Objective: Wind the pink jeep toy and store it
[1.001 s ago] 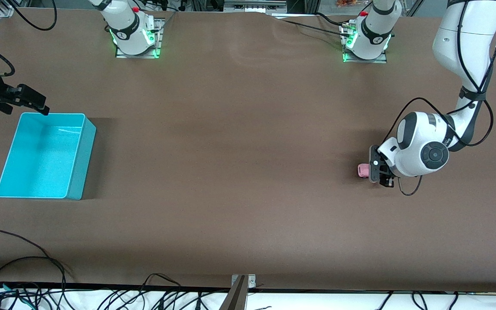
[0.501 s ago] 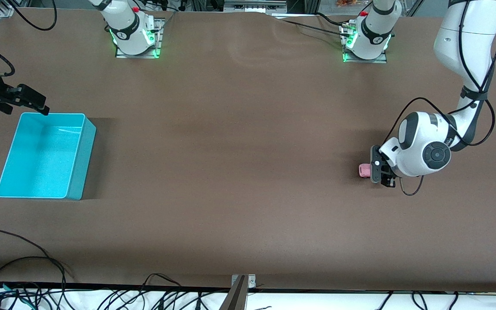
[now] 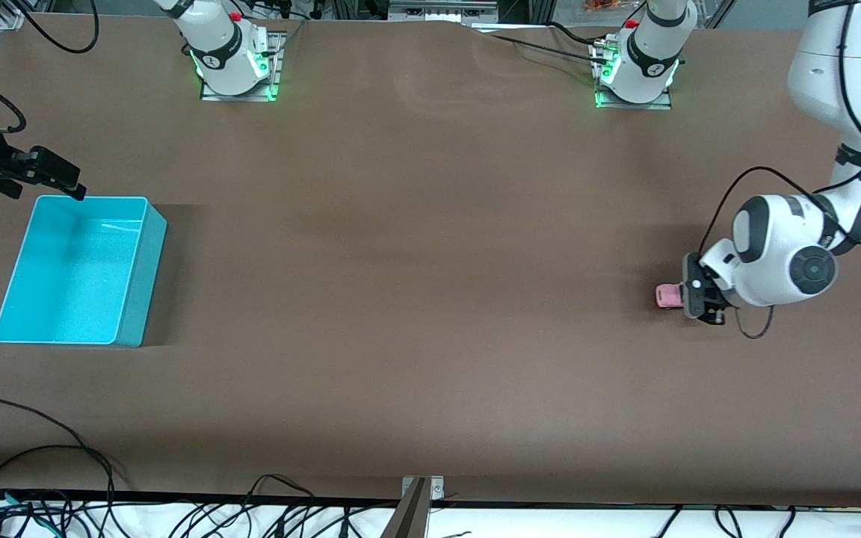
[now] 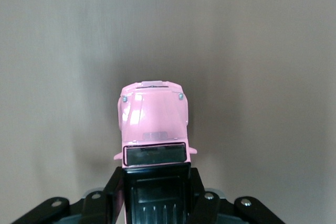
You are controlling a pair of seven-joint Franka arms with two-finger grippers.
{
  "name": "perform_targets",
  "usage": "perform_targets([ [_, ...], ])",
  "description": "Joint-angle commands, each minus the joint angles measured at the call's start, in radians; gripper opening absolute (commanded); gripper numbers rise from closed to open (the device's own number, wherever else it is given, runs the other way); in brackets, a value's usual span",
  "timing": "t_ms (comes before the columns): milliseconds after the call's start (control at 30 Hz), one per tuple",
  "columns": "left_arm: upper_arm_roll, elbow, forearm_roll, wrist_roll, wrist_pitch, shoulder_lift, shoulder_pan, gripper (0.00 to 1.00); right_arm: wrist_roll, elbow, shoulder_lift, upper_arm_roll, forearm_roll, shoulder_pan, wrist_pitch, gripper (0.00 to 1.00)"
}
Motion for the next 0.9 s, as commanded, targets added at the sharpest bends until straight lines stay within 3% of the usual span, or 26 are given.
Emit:
perform_targets([
  [0, -0.006, 0.000, -0.007, 0.064, -0.002, 0.020, 0.065, 0.15, -0.004, 0.026, 0.011, 0.000, -0.014, 0.002, -0.014, 1.00],
  [334, -0.006, 0.007, -0.007, 0.179, -0.002, 0.024, 0.179, 0.15, -0.004, 0.028, 0.010, 0.001, -0.011, 0.002, -0.014, 1.00],
  [734, -0.001, 0.030, -0.007, 0.247, -0.004, 0.035, 0.231, 0.16, -0.004, 0.028, 0.010, 0.001, -0.011, 0.002, -0.014, 1.00],
  [768, -0.003, 0.032, -0.007, 0.247, -0.004, 0.035, 0.231, 0.20, -0.004, 0.028, 0.010, 0.001, -0.011, 0.002, -0.014, 1.00],
  [801, -0.003, 0.033, -0.007, 0.249, -0.004, 0.035, 0.232, 0.31, -0.004, 0.028, 0.010, 0.001, -0.011, 0.002, -0.014, 1.00],
  [868, -0.003, 0.044, -0.008, 0.249, -0.004, 0.032, 0.237, 0.77, -0.004, 0.028, 0.011, 0.001, -0.011, 0.002, -0.014, 1.00],
])
